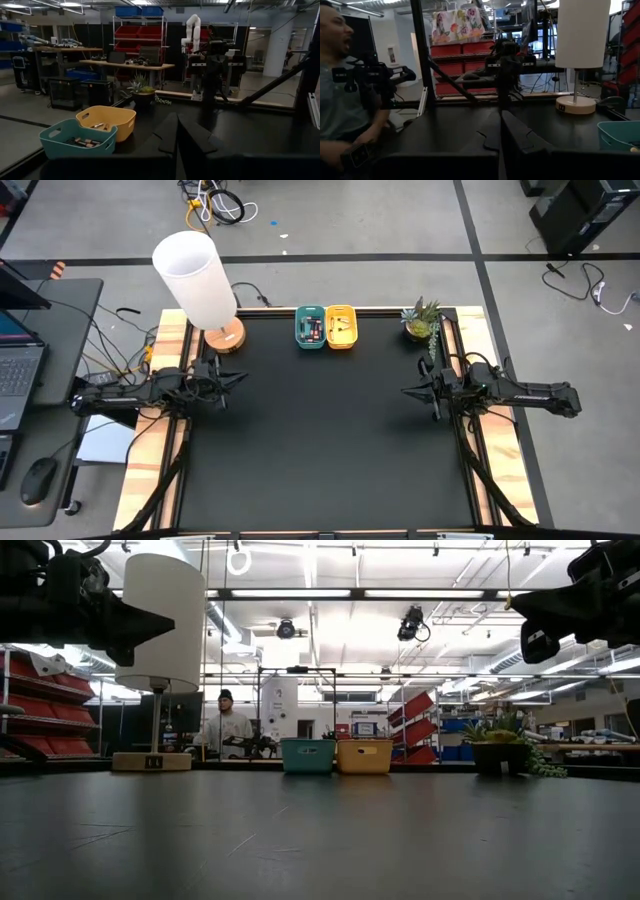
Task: Sort batteries
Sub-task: Return to Home Position
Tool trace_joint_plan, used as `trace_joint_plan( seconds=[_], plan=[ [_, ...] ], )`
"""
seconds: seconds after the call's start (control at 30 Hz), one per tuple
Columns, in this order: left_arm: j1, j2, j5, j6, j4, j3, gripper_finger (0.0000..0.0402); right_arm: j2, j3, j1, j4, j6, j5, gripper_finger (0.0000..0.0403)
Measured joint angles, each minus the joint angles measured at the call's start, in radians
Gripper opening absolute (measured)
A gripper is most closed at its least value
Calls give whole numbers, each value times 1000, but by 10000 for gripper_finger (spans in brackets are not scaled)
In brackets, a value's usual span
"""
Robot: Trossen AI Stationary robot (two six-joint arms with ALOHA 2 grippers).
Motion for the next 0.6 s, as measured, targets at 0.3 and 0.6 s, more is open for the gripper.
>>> trace_joint_plan(
  seconds=[0.3,0.6],
  plan=[
    [0,0,0,0,0,0,26,0,0,0,0,0,0,0],
    [0,0,0,0,0,0,26,0,0,0,0,0,0,5]
  ],
)
